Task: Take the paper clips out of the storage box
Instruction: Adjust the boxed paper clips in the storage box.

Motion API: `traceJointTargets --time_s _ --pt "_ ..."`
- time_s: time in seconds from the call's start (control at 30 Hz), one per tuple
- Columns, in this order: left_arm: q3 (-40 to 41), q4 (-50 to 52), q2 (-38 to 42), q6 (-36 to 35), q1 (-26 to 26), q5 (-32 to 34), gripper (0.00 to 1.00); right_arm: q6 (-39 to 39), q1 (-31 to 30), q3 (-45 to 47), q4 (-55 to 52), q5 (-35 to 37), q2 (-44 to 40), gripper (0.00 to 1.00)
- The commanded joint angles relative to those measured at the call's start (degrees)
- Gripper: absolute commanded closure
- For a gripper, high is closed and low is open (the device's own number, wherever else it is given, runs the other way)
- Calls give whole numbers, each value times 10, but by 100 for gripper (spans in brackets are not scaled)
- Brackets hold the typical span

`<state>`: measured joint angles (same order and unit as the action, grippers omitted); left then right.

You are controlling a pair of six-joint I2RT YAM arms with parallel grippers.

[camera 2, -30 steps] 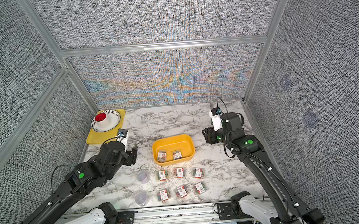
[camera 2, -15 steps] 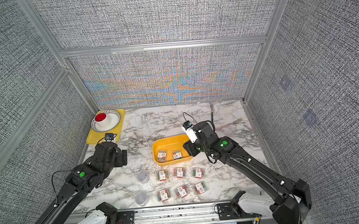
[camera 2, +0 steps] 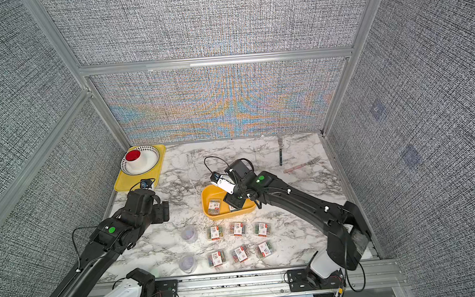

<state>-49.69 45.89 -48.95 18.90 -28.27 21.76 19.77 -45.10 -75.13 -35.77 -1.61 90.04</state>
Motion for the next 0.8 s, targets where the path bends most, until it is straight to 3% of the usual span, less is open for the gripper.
traceJointTargets --time_s 0.0,0.37,0.77 --pt "1 -17 2 3 1 -9 14 50 -1 -26 -72 3 36 37" --pt "8 -21 -4 3 1 -7 14 206 23 -99 -122 9 96 34" --pt "8 -30 -23 -3 1 -3 14 255 44 -127 -105 -25 189 34"
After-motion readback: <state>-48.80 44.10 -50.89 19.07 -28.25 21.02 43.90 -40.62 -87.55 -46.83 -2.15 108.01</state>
